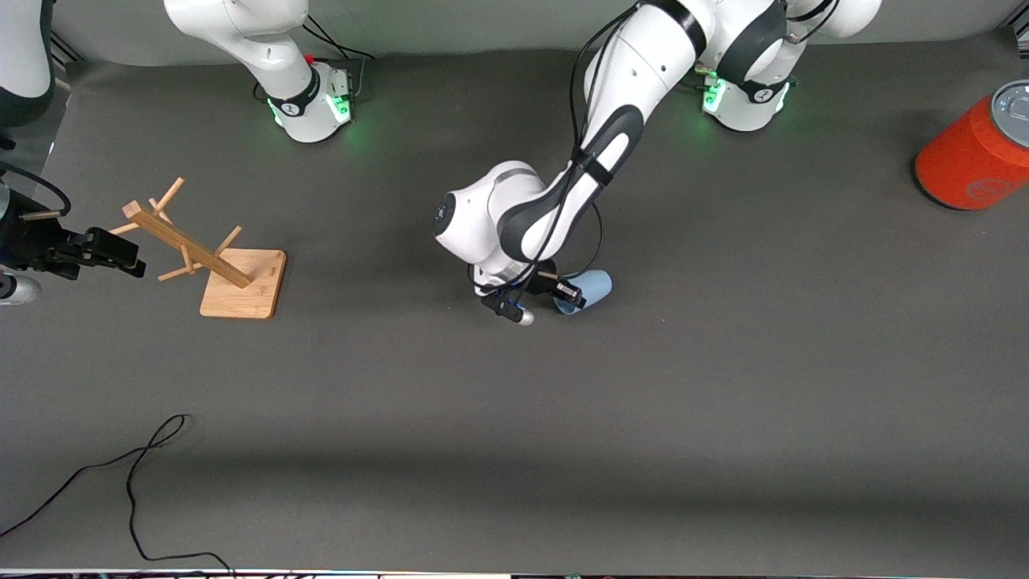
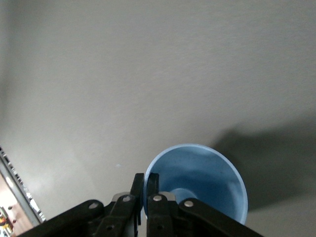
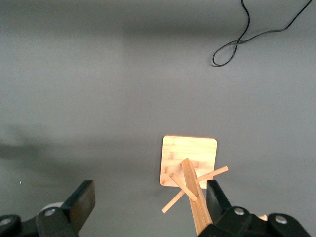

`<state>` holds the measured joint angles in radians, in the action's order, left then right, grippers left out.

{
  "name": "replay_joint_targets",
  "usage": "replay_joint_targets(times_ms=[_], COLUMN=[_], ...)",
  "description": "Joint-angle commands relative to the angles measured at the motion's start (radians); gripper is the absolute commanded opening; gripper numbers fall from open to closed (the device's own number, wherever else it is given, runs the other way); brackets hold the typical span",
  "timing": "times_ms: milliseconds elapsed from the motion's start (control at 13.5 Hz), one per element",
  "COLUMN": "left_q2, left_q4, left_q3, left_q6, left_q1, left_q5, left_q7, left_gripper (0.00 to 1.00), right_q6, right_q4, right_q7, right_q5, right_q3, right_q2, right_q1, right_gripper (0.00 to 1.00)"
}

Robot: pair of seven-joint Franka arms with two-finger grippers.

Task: Rotate and upright cup with both arms
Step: 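Lift and rotate the cup upright with the left gripper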

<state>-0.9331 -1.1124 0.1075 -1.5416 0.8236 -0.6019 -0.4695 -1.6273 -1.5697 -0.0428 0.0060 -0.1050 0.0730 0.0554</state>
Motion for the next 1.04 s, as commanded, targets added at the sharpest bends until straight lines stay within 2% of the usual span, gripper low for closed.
replay_joint_targets(times_ms=[0, 74, 370, 519, 741, 815, 963], left_q2=[0.103, 0.167, 0.435, 0.587, 0.797, 0.825, 0.785], left_q4=[0.058, 0.062, -0.021, -0.186, -0.563, -0.672, -0.788], left_q3=[-0.006, -0.012, -0.009, -0.009, -0.011, -0.011, -0.002], left_q6=[0.163, 0.198, 0.145, 0.012, -0.319, -0.45, -0.688], left_q1=[-0.007, -0.029, -0.22, -0.309, -0.36, -0.359, -0.334], left_q5=[0.049, 0.115, 0.403, 0.522, 0.551, 0.551, 0.542], left_q7=[0.012, -0.038, -0.213, -0.282, -0.327, -0.351, -0.505], left_gripper=[0.0, 0.0, 0.0, 0.0, 0.0, 0.0, 0.0], right_q6=[0.012, 0.012, 0.026, 0.026, 0.026, 0.026, 0.026], right_q4=[-0.012, -0.012, -0.006, -0.006, -0.006, -0.006, -0.006], right_q7=[-0.023, -0.023, -0.023, -0.022, -0.022, -0.023, -0.023], right_q5=[0.009, 0.009, 0.009, 0.009, 0.009, 0.009, 0.009], right_q3=[-0.004, -0.004, -0.002, 0.001, 0.001, 0.002, 0.001], right_q2=[-0.024, -0.024, -0.018, -0.015, -0.016, -0.016, -0.018], right_q1=[0.003, 0.003, 0.001, 0.003, 0.003, 0.003, 0.003], right_gripper=[1.0, 1.0, 1.0, 1.0, 1.0, 1.0, 1.0])
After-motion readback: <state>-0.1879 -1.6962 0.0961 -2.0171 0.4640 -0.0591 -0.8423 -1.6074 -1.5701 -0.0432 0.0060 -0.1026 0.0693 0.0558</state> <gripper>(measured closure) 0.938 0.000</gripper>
